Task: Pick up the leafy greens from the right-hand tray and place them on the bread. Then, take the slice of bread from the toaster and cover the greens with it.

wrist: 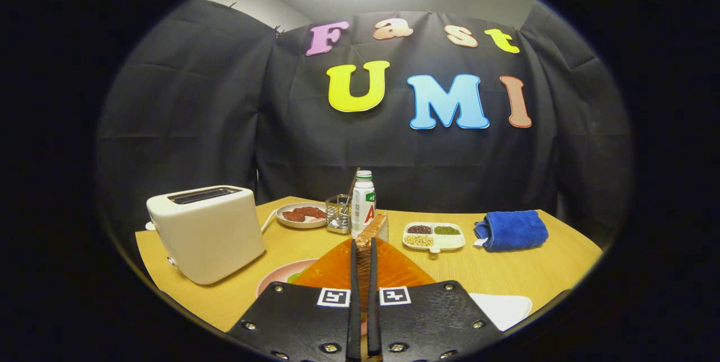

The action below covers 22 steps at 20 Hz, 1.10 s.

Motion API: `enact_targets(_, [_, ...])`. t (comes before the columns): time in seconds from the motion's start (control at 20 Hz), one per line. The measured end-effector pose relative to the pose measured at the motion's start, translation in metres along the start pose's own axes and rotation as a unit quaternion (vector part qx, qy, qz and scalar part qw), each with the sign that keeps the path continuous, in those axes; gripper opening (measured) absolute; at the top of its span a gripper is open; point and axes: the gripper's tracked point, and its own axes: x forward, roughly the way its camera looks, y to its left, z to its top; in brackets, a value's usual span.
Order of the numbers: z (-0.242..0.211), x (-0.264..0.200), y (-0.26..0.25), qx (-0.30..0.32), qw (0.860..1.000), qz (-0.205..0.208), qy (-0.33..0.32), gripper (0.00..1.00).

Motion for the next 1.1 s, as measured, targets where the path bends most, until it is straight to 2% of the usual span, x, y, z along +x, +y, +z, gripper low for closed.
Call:
enact_targets(0.35, [-0.023,0.007,0.021,-0.018,0.999,0.023,0.023,0.05])
enact_targets(0.6, [-0.040,0.008,0.049,0.025,0.996,0.062,0.051,0.05])
enact_targets(0.9, [-0.055,0.014,0.072,0.089,0.986,0.104,0.093,0.05])
enact_targets(1.1, [-0.063,0.016,0.080,0.108,0.981,0.117,0.112,0.05])
